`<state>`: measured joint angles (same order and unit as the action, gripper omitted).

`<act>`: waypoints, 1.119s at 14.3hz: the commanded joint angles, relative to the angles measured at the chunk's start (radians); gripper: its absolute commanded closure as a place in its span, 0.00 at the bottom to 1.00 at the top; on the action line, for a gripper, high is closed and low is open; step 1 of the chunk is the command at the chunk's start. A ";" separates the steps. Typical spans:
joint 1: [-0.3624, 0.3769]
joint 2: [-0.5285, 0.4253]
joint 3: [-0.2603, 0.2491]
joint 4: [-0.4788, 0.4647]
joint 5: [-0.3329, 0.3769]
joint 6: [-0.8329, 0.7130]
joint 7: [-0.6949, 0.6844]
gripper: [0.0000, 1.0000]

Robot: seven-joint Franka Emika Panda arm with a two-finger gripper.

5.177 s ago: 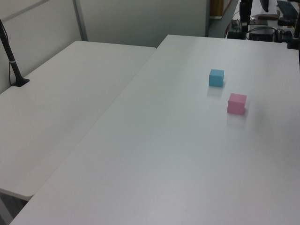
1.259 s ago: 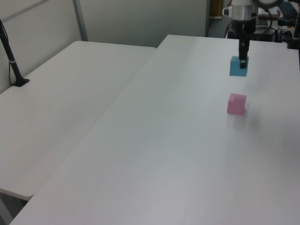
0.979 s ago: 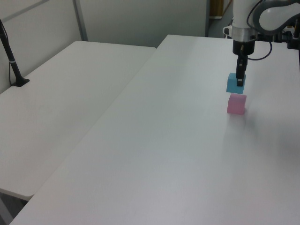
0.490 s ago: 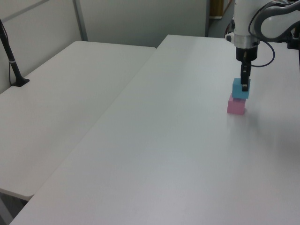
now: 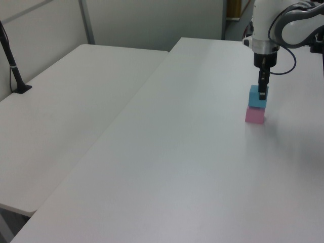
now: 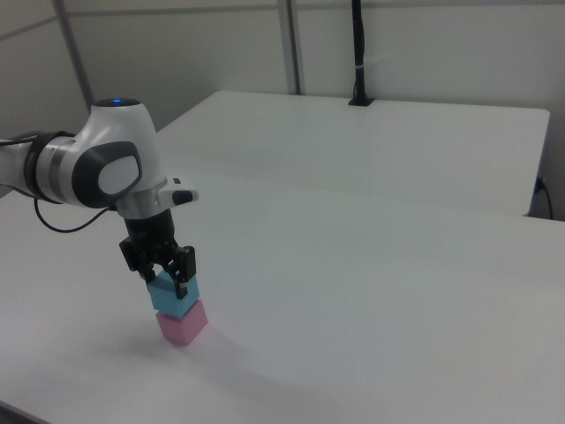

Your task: Put blue cube on pink cube

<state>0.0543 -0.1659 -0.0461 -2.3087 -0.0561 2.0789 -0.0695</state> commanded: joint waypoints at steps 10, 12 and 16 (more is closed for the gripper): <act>-0.017 0.006 -0.001 0.114 -0.025 -0.078 0.034 0.00; -0.046 0.022 -0.006 0.298 -0.014 -0.196 0.034 0.00; -0.070 0.098 -0.030 0.624 0.016 -0.414 0.031 0.00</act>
<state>-0.0119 -0.1420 -0.0561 -1.9053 -0.0589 1.7960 -0.0508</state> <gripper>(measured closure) 0.000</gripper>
